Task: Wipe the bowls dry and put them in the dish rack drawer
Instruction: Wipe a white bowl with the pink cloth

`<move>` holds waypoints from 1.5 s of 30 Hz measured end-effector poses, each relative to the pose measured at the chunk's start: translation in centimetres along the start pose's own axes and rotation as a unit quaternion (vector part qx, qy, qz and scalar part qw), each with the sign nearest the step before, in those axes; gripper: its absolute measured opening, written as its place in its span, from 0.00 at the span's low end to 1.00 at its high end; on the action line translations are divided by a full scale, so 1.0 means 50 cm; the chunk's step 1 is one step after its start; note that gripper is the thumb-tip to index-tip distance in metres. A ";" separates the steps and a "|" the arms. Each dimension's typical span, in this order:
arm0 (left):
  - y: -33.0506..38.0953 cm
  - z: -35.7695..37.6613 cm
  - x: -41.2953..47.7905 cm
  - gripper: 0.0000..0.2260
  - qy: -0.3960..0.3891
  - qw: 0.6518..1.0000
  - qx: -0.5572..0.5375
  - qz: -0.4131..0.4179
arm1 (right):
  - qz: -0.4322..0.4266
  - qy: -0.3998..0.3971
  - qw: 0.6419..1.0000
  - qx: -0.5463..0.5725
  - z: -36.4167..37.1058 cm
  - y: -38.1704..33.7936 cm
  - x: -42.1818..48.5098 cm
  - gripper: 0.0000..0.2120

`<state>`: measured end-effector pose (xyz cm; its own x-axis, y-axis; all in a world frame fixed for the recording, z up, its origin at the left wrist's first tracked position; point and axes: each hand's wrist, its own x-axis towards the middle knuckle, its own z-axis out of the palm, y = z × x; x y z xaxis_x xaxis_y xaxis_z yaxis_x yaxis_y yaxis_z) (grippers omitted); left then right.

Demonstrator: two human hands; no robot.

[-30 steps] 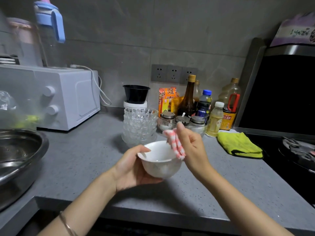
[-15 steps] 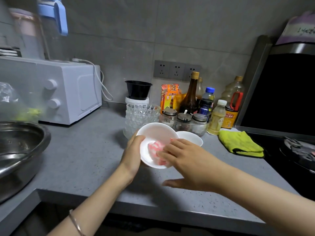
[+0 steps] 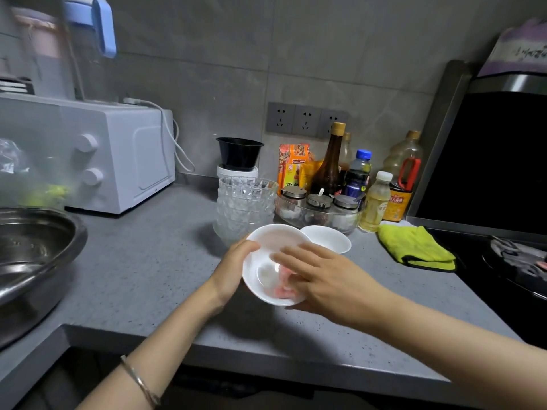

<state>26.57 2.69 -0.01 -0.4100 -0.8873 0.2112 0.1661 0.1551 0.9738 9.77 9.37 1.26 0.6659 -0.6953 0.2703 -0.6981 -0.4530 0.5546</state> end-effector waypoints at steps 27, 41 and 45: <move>-0.047 0.037 0.014 0.17 0.059 0.992 -0.087 0.066 | 0.126 0.073 0.979 0.143 0.074 -0.043 0.028 0.16; -0.059 0.008 0.022 0.18 0.034 0.994 -0.106 0.004 | 0.066 0.080 0.995 -0.001 0.055 -0.041 0.038 0.13; -0.054 0.022 0.020 0.12 0.072 0.990 -0.123 0.009 | 0.096 0.095 0.988 0.074 0.060 -0.066 0.044 0.15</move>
<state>24.74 1.87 -2.36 -0.2757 -0.9409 0.1967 0.3924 0.0766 0.9166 12.73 7.68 -2.32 0.5458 -0.6651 0.5097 -0.8373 -0.4094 0.3624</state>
